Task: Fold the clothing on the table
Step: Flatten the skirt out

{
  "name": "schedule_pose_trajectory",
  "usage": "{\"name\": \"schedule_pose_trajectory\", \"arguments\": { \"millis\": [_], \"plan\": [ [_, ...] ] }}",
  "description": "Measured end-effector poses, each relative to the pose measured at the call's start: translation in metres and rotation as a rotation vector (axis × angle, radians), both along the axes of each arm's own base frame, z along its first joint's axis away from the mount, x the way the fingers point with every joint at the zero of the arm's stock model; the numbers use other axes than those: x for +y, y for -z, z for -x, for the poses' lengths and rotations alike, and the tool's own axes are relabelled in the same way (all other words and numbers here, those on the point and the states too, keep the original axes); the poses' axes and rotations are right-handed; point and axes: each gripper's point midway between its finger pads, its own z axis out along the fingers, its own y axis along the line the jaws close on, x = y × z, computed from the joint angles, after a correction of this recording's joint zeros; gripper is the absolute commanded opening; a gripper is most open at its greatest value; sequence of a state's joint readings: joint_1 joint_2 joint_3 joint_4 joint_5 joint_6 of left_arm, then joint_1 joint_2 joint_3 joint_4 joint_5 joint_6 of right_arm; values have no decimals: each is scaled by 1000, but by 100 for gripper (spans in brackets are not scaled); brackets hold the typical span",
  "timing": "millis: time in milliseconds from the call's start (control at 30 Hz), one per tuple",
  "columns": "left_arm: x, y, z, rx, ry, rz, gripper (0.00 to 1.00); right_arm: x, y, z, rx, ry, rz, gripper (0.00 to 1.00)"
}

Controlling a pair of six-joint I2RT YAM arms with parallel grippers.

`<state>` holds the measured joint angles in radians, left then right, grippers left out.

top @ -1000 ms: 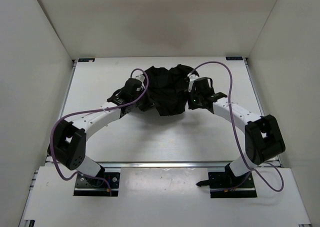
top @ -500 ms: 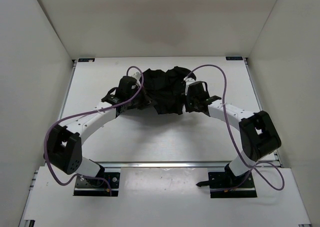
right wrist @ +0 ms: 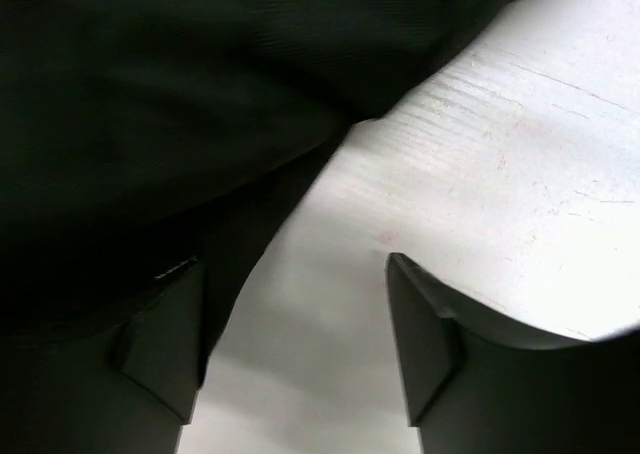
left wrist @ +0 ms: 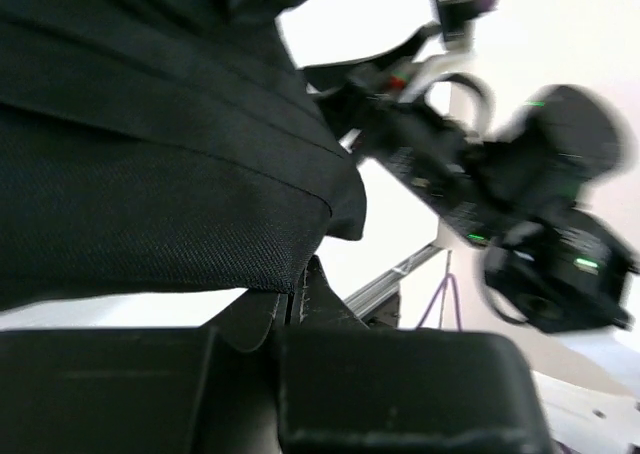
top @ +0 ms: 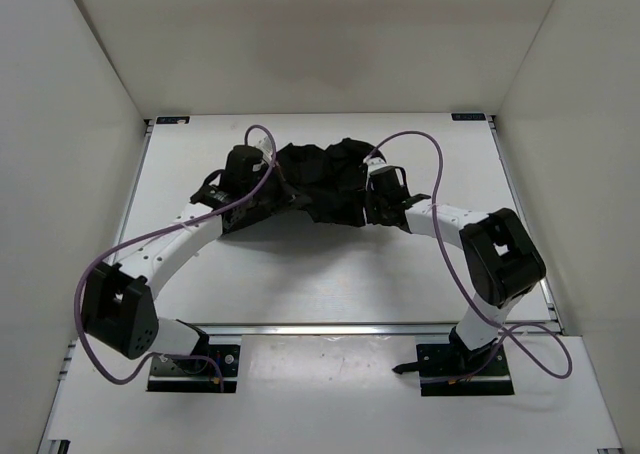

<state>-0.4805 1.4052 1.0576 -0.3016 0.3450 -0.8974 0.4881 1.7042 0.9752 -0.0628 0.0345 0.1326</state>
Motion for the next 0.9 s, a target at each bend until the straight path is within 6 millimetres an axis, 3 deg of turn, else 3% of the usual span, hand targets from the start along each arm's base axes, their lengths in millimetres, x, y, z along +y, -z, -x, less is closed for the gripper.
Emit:
{"name": "schedule_pose_trajectory", "arguments": {
  "millis": [67,167,267,533,667,733,900],
  "plan": [
    [4,-15,-1,-20,-6,12,0,-3,4,-4,-4,20,4,54],
    [9,-34,-2,-50,-14,27,0,-3,1,-10,-22,52,-16,54],
    [17,-37,2,-47,-25,21,0,-11,-4,-20,-48,103,-53,54],
    [29,-19,17,19,-18,-10,0,-56,-23,-40,-96,261,-157,53],
    [32,-10,25,45,-4,-34,0,-59,-18,-36,-65,281,-204,52],
    [34,-7,28,55,4,-49,0,-67,-12,-30,-35,313,-230,47],
    [48,-3,41,70,2,-72,0,-119,-3,-19,12,497,-295,45]
  ]
}}
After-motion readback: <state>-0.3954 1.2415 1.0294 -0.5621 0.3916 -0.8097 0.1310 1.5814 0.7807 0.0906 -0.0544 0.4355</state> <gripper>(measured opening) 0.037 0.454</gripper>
